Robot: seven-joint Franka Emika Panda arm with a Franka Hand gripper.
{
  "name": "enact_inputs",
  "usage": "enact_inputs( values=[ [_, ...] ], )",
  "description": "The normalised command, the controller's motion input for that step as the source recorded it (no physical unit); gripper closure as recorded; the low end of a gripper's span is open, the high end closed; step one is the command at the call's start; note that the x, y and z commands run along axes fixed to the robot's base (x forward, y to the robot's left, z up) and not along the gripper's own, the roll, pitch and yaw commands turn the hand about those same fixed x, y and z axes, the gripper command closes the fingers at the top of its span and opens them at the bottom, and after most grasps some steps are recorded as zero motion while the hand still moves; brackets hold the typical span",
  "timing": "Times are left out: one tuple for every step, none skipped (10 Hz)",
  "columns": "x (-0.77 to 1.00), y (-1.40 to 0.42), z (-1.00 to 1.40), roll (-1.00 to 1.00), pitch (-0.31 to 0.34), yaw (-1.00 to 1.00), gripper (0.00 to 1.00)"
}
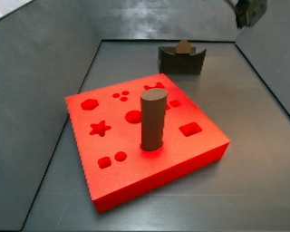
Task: Pick up the 3 prong object. Move up. Place the 3 prong object on the fixture. Regrasp the 3 prong object. Move to above the board. Insert the 3 prong object.
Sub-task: Regrasp the 3 prong object.
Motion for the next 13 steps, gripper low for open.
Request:
enact_inputs(
  values=[
    [0.07, 0.05, -1.0, 0.07, -0.061, 0.1, 0.0],
    [0.08, 0.05, -1.0, 0.06, -0.072, 0.08, 0.0],
    [0.09, 0.05, -1.0, 0.06, -0.077, 0.06, 0.0],
    [0.1, 0.04, -1.0, 0.06, -0.077, 0.03, 0.0],
    [0.1, 0.04, -1.0, 0.05, -0.07, 0.02, 0.0],
    [0.11, 0.03, -1.0, 0.05, -0.058, 0.01, 0.0],
    [0.12, 0.03, -1.0, 0.06, -0.045, 0.0, 0.0],
    [0.13, 0.02, -1.0, 0.06, -0.025, -0.01, 0.0],
    [0.12, 0.01, -0.94, 0.06, -0.008, -0.01, 0.0],
    [0.1, 0.0, -0.8, 0.06, 0.005, 0.0, 0.0],
    [0.09, 0.0, -0.63, 0.06, 0.014, 0.01, 0.0],
    [0.08, 0.0, -0.5, 0.06, 0.012, 0.03, 0.0],
    [0.08, -0.01, -0.37, 0.06, 0.011, 0.04, 0.0]
  ],
)
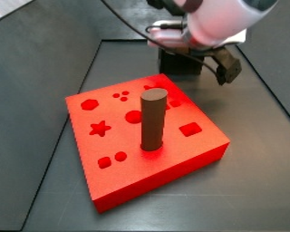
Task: Pick up the 3 prong object. Move up. Place the 3 prong object on the fixture. Regrasp the 3 prong object. Move to above the board. Insert the 3 prong object.
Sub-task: Regrasp the 3 prong object, then move to above the board.
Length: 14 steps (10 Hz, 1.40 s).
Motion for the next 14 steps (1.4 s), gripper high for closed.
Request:
enact_inputs(
  values=[
    [0.06, -0.02, -0.22, 0.05, 0.018, 0.05, 0.0],
    [0.02, -0.03, -0.17, 0.06, 0.013, 0.04, 0.0],
    [0.02, -0.03, -0.17, 0.06, 0.01, 0.04, 0.0],
    [0.02, -0.03, -0.17, 0.06, 0.01, 0.04, 0.0],
    [0.0, 0.0, 0.0, 0.0, 0.0, 0.0, 1.0],
    [0.13, -0.12, 1.0, 0.06, -0.302, -0.15, 1.0],
    [0.12, -0.12, 1.0, 0.06, -0.299, -0.15, 1.0],
    [0.11, -0.11, 1.0, 0.06, -0.216, -0.21, 1.0],
    [0.1, -0.11, 1.0, 0.05, -0.175, -0.23, 1.0],
    [0.09, -0.1, 1.0, 0.02, -0.09, -0.25, 1.0],
    [0.09, -0.1, 1.0, 0.0, -0.027, -0.25, 1.0],
    [0.08, -0.09, 1.0, -0.03, 0.054, -0.22, 1.0],
    [0.07, -0.09, 1.0, -0.04, 0.088, -0.19, 1.0],
    [0.06, -0.08, 1.0, -0.04, 0.147, -0.13, 1.0]
  ],
)
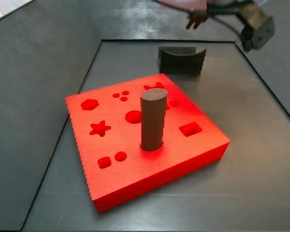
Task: Pick up the 3 prong object. Move up. Place the 3 prong object on the fixture. Regrasp the 3 prong object. Move to above the board. Insert the 3 prong object.
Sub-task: Move to above the board.
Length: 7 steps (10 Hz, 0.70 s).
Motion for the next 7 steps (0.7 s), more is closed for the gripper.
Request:
enact_inputs(
  values=[
    [0.06, -0.08, 1.0, -0.04, 0.168, -0.1, 1.0],
    [0.05, -0.07, 1.0, -0.04, 0.2, -0.04, 1.0],
    [0.04, -0.07, 1.0, -0.04, 0.22, 0.01, 1.0],
    [0.05, -0.06, 1.0, -0.04, 0.229, 0.07, 1.0],
    [0.05, -0.06, 1.0, -0.04, 0.22, 0.1, 1.0],
    [0.05, -0.06, 1.0, -0.03, 0.193, 0.14, 1.0],
    [0.04, -0.05, 1.0, -0.03, 0.177, 0.16, 1.0]
  ],
)
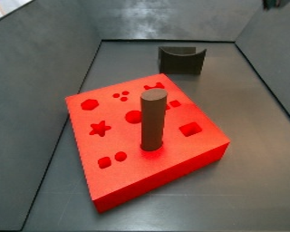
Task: Pick up the 3 prong object. Move up. Place the 3 prong object on the fixture. Regrasp the 3 prong object. Move to above the board. Insert the 3 prong object.
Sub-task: Move to above the board.
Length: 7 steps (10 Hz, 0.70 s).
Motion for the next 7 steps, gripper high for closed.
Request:
enact_inputs(
  values=[
    [0.04, -0.05, 1.0, -0.03, 0.129, 0.17, 1.0],
    [0.04, -0.04, 0.99, -0.04, 0.098, 0.17, 1.0],
    [0.02, -0.03, 0.78, -0.04, 0.058, 0.16, 1.0],
    [0.02, -0.02, 0.67, -0.04, 0.04, 0.16, 1.0],
    [0.01, -0.01, 0.52, -0.05, 0.016, 0.14, 1.0],
    [-0.01, -0.01, 0.33, -0.06, -0.011, 0.11, 1.0],
    [-0.76, -1.0, 0.13, -1.0, 0.017, -0.03, 1.0]
  ],
)
